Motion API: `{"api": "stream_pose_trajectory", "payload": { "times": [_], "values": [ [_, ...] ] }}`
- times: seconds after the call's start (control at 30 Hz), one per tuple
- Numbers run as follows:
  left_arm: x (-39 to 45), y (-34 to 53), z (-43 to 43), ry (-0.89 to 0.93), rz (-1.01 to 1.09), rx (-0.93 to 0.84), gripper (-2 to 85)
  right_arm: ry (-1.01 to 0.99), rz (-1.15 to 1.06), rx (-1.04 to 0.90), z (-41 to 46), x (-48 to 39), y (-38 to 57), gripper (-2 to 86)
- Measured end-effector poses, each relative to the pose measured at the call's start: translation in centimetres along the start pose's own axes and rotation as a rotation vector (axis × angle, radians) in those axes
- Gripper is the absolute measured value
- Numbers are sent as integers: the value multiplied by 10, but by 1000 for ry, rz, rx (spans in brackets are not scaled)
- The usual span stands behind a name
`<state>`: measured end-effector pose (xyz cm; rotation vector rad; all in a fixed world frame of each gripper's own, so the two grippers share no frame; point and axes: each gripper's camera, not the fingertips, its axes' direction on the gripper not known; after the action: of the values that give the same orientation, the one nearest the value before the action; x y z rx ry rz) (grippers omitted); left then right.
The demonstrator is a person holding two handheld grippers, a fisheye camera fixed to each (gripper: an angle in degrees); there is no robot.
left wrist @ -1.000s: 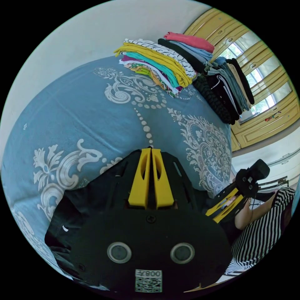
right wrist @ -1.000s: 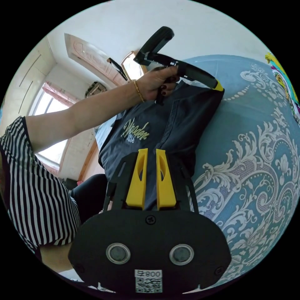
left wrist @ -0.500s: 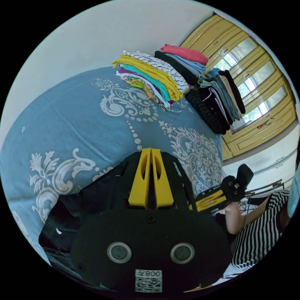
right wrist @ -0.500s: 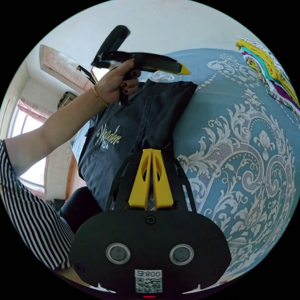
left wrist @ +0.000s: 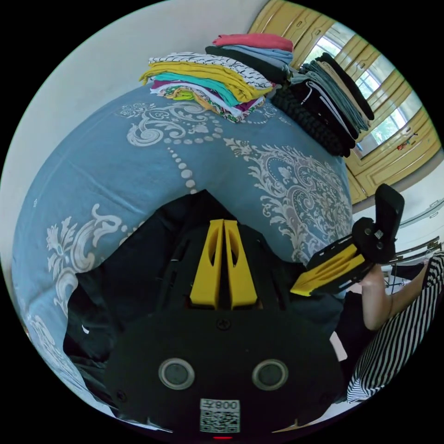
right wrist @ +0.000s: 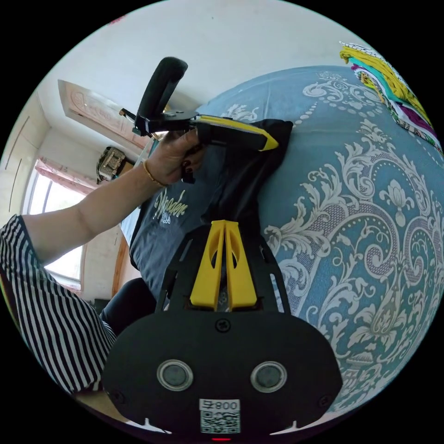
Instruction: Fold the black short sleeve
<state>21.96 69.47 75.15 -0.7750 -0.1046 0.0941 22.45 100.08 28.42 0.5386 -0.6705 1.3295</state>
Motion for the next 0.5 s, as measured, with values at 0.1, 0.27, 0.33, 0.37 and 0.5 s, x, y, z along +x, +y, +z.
{"api": "stream_pose_trajectory", "payload": {
  "times": [0.1, 0.27, 0.33, 0.37, 0.5],
  "values": [
    [14, 16, -20, -27, 0, 49, 2, -37, -10, 61, -10, 0, 5, 0],
    [42, 45, -41, 113, 16, 90, 1, 32, 72, 59, -9, 8, 10, 0],
    [53, 52, -37, 152, 28, 46, 1, 36, 87, 35, -5, 9, 9, 0],
    [61, 55, -31, 132, 33, -1, 1, 31, 89, 32, -4, 9, 10, 0],
    [73, 63, -48, 119, 28, 21, 1, 34, 73, 54, -6, 4, 13, 0]
  ]
}}
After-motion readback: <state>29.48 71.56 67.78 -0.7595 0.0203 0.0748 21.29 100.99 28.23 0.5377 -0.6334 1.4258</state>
